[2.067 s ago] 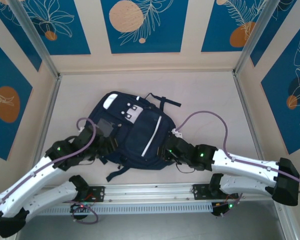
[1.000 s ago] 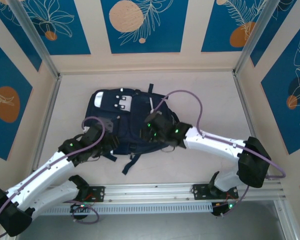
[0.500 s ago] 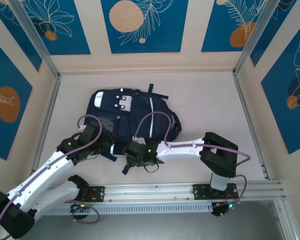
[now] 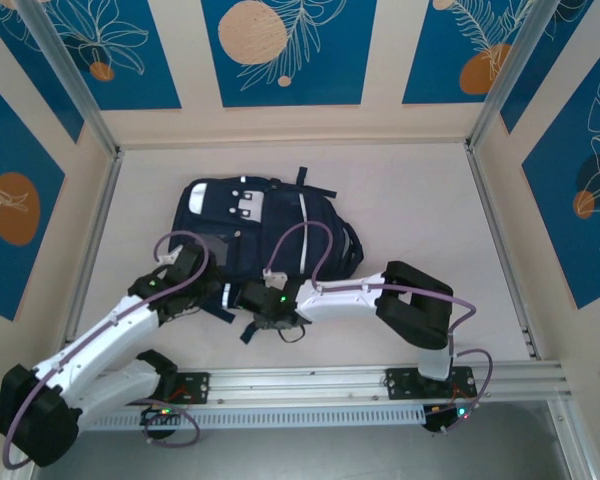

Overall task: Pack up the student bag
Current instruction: Zip the student bag at the center of the table.

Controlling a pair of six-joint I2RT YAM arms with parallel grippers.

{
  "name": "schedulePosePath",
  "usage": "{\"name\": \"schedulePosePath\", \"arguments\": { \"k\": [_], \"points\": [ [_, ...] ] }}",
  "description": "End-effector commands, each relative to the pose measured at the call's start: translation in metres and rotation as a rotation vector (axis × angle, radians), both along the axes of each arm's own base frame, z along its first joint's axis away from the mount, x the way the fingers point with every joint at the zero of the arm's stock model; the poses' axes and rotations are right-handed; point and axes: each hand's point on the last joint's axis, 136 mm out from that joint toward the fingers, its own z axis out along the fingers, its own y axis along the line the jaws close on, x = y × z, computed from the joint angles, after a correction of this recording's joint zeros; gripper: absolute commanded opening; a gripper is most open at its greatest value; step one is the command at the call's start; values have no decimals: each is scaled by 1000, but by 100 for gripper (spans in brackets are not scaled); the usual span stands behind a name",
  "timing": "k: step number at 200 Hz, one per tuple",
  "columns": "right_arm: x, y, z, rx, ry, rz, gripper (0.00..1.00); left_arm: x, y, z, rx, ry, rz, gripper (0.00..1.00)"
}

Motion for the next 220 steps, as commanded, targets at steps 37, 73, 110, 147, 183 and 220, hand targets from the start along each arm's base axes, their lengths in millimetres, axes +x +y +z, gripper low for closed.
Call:
{"name": "schedulePosePath", "arguments": {
  "k": [37, 73, 110, 147, 183, 220],
  "points": [
    [16, -57, 13, -68, -80, -92, 29, 17, 30, -6, 58, 1, 147, 48],
    [12, -78, 13, -46, -75, -38, 30, 18, 32, -6, 52, 2, 143, 48],
    [-6, -23, 38, 142, -140, 258, 30, 20, 24, -7, 16, 0, 118, 47],
    [-8, 16, 62, 268, -147, 228, 24, 20, 19, -9, -6, 5, 96, 43],
    [-7, 34, 50, 221, -69, 175, 25, 22, 9, -17, -30, 26, 56, 39],
    [-6, 37, 25, 191, 14, 59, 38, 22, 11, -14, -30, 12, 66, 44]
  ]
}}
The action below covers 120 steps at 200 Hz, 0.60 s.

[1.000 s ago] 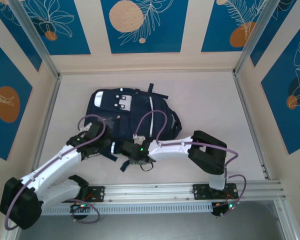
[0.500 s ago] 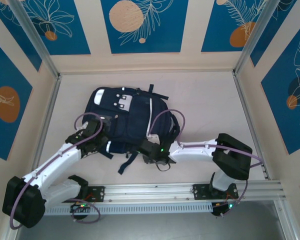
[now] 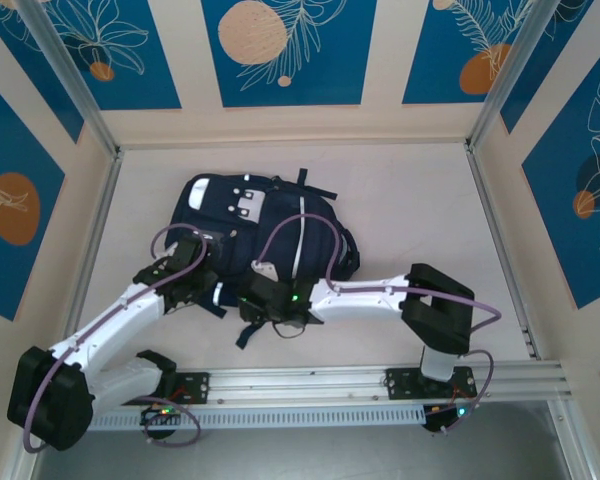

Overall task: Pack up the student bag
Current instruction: Zip the student bag at the center of the table.

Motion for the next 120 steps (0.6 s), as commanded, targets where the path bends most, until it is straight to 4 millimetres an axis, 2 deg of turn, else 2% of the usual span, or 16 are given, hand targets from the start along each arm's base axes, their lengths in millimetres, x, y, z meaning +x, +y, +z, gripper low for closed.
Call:
{"name": "schedulePosePath", "arguments": {
  "k": [1, 28, 66, 94, 105, 120],
  "points": [
    [-5, -7, -22, -49, 90, -84, 38, 5, -2, -1, -18, -22, -9, 44],
    [1, -7, -32, -75, 102, -141, 38, 5, -3, 3, -34, -36, -3, 44],
    [21, -14, -36, -74, 90, -233, 34, 4, -2, 0, -39, -32, 8, 43],
    [30, -1, -40, -60, 89, -225, 45, 2, -1, -4, -40, -25, 11, 42],
    [32, 0, -42, -91, 86, -228, 46, 2, -2, -5, -42, -24, 13, 41],
    [33, -5, -46, -155, 65, -239, 39, 1, -1, -5, -42, -23, 15, 41]
  ]
}}
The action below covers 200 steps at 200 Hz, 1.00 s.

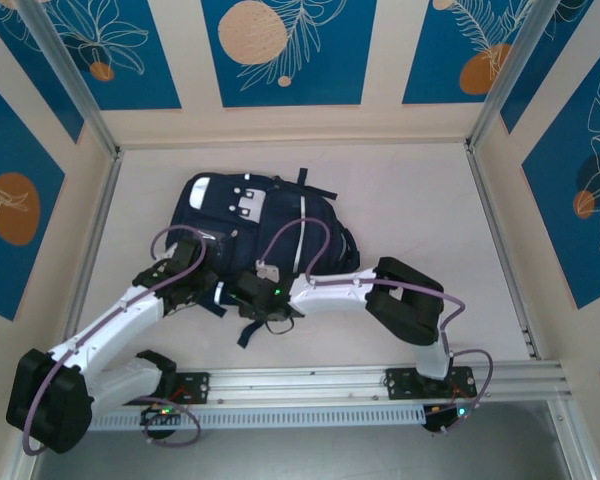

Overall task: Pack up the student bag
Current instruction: Zip the student bag at the center of the table.

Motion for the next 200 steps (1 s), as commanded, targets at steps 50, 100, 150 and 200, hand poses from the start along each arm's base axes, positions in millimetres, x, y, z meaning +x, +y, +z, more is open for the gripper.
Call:
{"name": "schedulePosePath", "arguments": {
  "k": [50, 100, 150, 200],
  "points": [
    [7, -17, -9, -143, -53, -10, 21, 1, 3, -1, -8, -2, 23, 40],
    [-8, -11, -4, -161, -68, 121, 16, 3, 6, 5, 16, -10, 22, 40],
    [-16, -15, -7, -176, -50, 159, 15, 2, 9, 6, 31, -10, 25, 40],
    [-25, -11, -7, -178, -22, 227, 4, 4, 11, 10, 48, -18, 19, 39]
  ]
}}
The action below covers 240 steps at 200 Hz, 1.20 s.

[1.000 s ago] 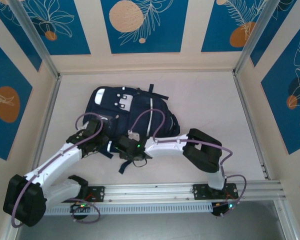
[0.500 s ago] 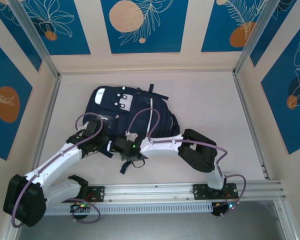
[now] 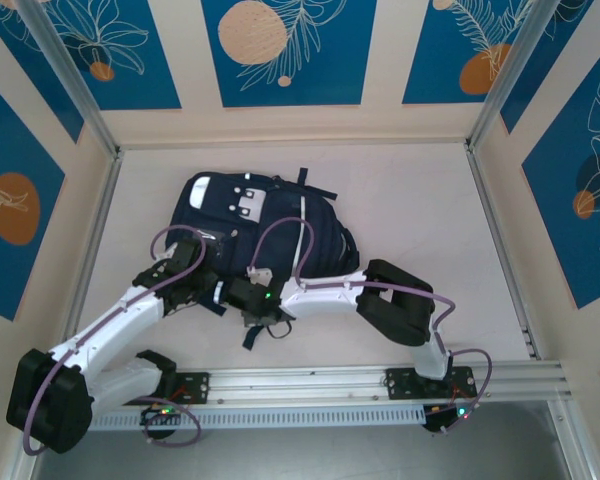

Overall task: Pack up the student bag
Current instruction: Zip the student bag at the center of the table.

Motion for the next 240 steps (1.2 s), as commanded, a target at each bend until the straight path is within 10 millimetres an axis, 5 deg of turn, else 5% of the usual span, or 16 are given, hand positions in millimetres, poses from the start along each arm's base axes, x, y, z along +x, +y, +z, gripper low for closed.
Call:
{"name": "schedulePosePath", "arguments": {
  "k": [1, 110, 201, 240],
  "points": [
    [-13, -3, 2, -22, 37, 64, 4, 4, 9, 9, 41, -14, 17, 39],
    [-22, -49, 13, -32, 31, 90, 0, 9, 26, 14, 132, 3, 38, 36],
    [-13, -137, 21, -13, -14, 63, 0, 19, 23, 20, 162, 15, -2, 38],
    [-25, -110, 36, 137, -5, 238, 0, 39, 2, 24, 136, 9, -104, 40]
  ]
}}
